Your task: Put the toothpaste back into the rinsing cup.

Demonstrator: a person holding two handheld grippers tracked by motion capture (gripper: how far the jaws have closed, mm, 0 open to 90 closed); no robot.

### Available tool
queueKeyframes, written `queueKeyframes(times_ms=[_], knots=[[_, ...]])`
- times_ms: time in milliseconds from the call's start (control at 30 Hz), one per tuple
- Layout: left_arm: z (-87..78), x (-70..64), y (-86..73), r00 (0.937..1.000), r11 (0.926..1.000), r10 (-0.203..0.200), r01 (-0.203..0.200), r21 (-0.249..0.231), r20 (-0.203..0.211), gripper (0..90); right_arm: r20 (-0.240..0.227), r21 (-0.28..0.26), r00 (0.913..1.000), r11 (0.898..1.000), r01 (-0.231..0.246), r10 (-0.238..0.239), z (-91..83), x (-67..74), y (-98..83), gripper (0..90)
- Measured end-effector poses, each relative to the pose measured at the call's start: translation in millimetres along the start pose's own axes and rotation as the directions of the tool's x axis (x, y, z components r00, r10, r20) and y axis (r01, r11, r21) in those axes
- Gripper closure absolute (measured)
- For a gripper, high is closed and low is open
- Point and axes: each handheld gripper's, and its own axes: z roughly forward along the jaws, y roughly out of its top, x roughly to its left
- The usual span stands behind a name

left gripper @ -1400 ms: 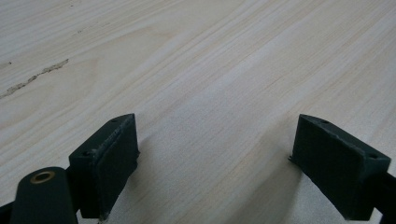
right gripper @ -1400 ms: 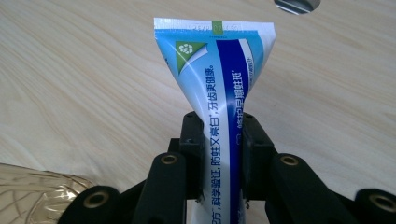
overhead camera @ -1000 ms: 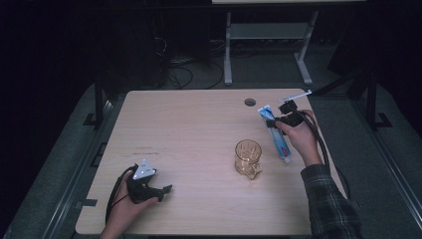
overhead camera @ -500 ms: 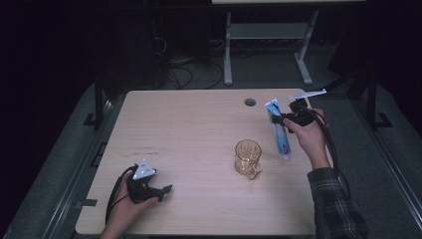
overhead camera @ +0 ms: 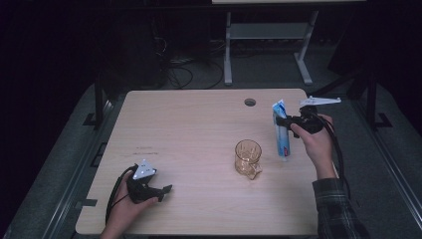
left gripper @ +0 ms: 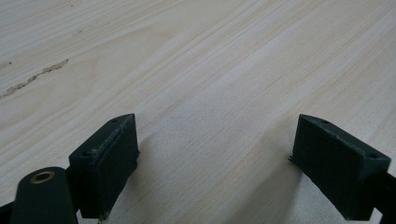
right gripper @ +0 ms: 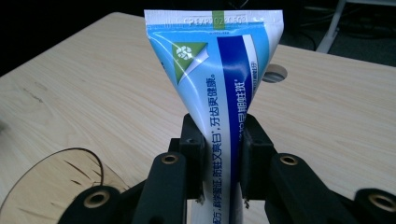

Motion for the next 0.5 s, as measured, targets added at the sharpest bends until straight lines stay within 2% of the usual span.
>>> queueKeyframes(times_ms=[67, 500], knots=[[0.1, 0.0, -0.1, 1.0, 1.0, -0.001, 0.001, -0.001, 0.0, 13.2, -0.01, -0.022, 0.9999, 1.0, 0.005, -0.005, -4.5, 1.1, -2.7, 74.3], [0.1, 0.2, 0.1, 1.0, 1.0, 0.001, -0.001, 0.0, -0.001, 13.2, -0.028, -0.072, 0.9994, 0.997, 0.019, -0.021, -13.5, 9.8, -3.6, 74.2]])
